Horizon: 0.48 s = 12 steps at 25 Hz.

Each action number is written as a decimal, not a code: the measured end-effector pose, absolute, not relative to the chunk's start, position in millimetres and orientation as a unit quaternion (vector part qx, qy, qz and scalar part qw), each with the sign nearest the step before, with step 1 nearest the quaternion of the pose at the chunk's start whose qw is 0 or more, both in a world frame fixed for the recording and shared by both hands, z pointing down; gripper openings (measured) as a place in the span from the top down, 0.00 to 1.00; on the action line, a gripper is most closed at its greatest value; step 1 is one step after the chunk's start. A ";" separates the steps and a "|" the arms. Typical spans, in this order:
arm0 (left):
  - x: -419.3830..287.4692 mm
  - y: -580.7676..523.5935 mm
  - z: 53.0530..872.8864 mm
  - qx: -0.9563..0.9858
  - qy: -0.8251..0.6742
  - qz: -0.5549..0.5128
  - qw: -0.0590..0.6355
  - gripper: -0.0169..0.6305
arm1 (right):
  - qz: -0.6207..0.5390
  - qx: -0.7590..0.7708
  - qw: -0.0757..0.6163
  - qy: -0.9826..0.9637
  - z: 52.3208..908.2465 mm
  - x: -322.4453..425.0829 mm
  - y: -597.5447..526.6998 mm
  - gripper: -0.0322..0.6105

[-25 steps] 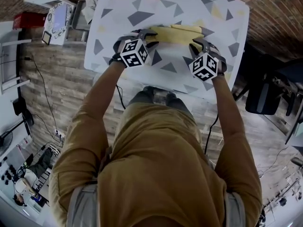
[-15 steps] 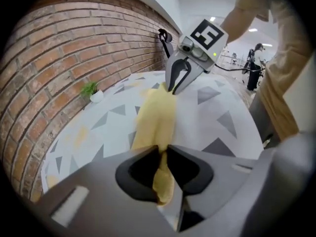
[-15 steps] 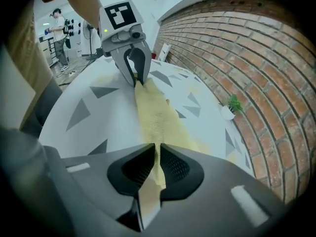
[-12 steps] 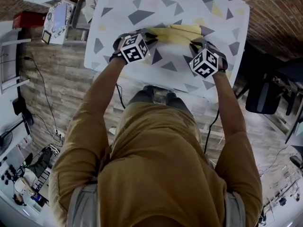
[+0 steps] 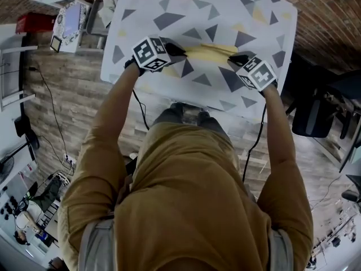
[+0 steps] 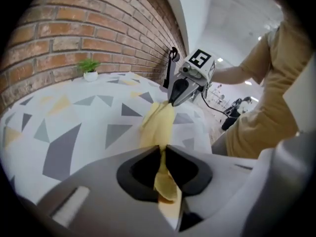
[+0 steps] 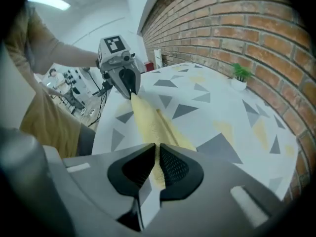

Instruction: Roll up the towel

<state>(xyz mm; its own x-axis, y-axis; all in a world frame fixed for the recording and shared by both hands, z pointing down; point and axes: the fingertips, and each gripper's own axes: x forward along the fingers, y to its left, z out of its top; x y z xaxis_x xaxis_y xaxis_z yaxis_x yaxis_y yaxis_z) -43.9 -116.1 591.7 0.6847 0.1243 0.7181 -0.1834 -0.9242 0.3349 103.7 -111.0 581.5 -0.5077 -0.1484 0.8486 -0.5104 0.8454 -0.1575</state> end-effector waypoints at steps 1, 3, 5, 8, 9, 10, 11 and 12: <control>-43.6 -116.6 591.4 0.895 -0.010 0.393 0.214 0.82 | 0.214 0.198 0.450 -0.844 581.8 104.5 -116.2 0.90; -43.2 -118.3 592.9 0.887 0.001 0.391 0.245 0.82 | 0.227 0.212 0.442 -0.842 580.8 106.1 -128.0 0.90; -41.6 -120.3 595.5 0.876 0.010 0.395 0.276 0.82 | 0.213 0.232 0.441 -0.840 576.3 107.8 -137.9 0.89; -38.7 -126.2 600.2 0.864 0.017 0.401 0.305 0.82 | 0.133 0.255 0.456 -0.842 562.3 109.2 -140.8 0.89; -38.2 -128.4 601.8 0.862 0.019 0.403 0.308 0.82 | 0.097 0.255 0.462 -0.844 558.2 107.5 -137.4 0.89; -37.9 -130.1 602.6 0.861 0.021 0.403 0.310 0.82 | 0.064 0.250 0.468 -0.845 556.4 103.6 -131.0 0.88; -37.7 -131.2 602.2 0.860 0.025 0.404 0.312 0.82 | 0.034 0.237 0.476 -0.846 557.6 97.5 -122.1 0.82; -37.5 -131.5 601.0 0.859 0.029 0.403 0.314 0.82 | 0.008 0.220 0.487 -0.845 561.1 89.7 -112.6 0.75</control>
